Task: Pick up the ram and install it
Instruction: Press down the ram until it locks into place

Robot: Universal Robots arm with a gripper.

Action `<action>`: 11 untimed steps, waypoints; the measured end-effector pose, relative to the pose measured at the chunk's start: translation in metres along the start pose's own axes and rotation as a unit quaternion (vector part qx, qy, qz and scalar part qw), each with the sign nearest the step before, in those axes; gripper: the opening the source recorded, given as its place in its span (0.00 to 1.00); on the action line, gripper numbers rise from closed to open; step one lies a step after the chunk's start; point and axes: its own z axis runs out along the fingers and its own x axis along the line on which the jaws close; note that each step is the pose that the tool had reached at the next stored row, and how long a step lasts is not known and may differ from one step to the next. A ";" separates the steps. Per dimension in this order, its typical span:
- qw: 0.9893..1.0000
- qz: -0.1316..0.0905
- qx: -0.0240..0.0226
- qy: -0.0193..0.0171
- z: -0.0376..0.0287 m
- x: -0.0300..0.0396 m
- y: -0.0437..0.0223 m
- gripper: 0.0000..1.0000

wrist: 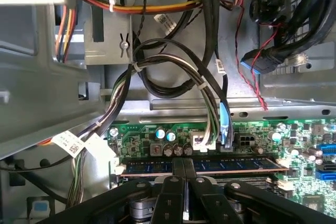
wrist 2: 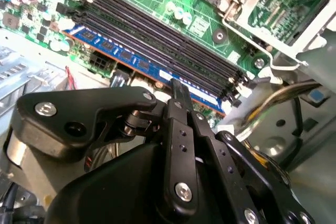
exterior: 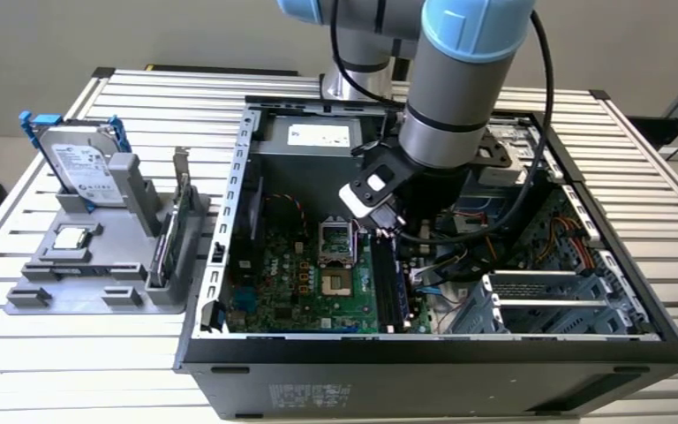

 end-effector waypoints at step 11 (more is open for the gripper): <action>1.000 0.000 0.000 0.000 -0.0307 -0.0015 0.0006 0.00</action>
